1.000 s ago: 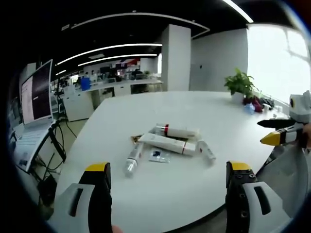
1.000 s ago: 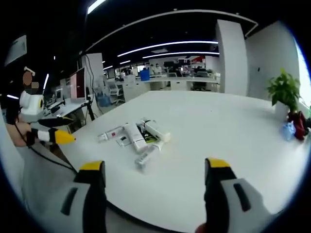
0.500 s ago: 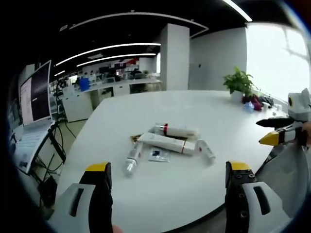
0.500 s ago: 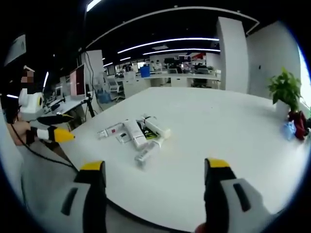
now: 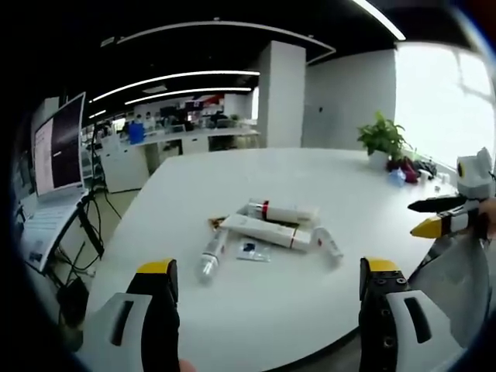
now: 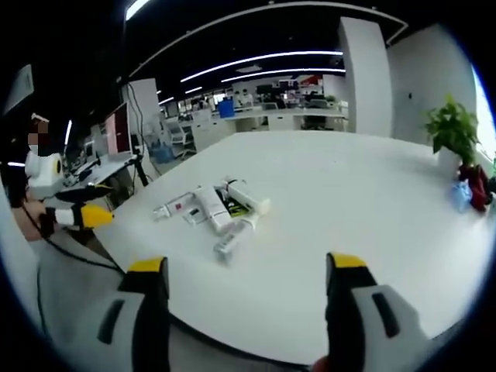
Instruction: Arrange the skincare products in the storage area until every visible bottle or jar stands upright without overlapping.
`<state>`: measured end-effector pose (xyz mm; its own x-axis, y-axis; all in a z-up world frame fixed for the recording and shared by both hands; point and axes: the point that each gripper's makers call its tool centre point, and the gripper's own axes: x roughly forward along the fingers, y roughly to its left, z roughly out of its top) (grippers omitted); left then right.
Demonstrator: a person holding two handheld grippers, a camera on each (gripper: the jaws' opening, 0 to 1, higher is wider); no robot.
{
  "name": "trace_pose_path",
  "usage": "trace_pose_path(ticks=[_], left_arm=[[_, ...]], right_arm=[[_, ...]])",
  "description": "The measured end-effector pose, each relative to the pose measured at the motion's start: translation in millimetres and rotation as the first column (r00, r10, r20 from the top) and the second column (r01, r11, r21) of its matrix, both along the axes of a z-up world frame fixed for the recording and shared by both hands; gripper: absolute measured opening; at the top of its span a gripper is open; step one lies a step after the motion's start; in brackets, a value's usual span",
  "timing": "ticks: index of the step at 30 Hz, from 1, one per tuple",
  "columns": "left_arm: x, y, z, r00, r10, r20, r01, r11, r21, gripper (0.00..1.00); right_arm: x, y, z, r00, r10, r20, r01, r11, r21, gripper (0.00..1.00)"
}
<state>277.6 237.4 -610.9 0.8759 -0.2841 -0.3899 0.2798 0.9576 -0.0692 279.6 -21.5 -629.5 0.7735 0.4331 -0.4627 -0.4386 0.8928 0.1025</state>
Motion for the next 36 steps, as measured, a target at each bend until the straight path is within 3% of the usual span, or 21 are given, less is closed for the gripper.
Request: trace_pose_path(ticks=[5, 15, 21, 36], left_arm=[[0.0, -1.2, 1.1, 1.0, -0.007, 0.006, 0.007, 1.0, -0.004, 0.96], [-0.3, 1.0, -1.5, 1.0, -0.001, -0.011, 0.001, 1.0, -0.009, 0.96], [-0.6, -0.6, -2.4, 1.0, -0.013, -0.013, 0.013, 1.0, -0.003, 0.96], [-0.4, 3.1, -1.3, 1.0, 0.005, -0.005, -0.005, 1.0, 0.012, 0.95]], right_arm=[[3.6, -2.9, -2.9, 0.999, -0.022, -0.043, 0.023, 0.999, 0.022, 0.83], [26.1, -2.3, -6.6, 0.999, 0.004, -0.043, -0.004, 1.0, 0.005, 0.8], [49.8, 3.5, 0.9, 0.998, 0.063, -0.003, -0.063, 0.997, -0.049, 0.8], [98.7, 25.7, 17.4, 0.983, 0.18, 0.038, -0.176, 0.981, -0.087, 0.75]])
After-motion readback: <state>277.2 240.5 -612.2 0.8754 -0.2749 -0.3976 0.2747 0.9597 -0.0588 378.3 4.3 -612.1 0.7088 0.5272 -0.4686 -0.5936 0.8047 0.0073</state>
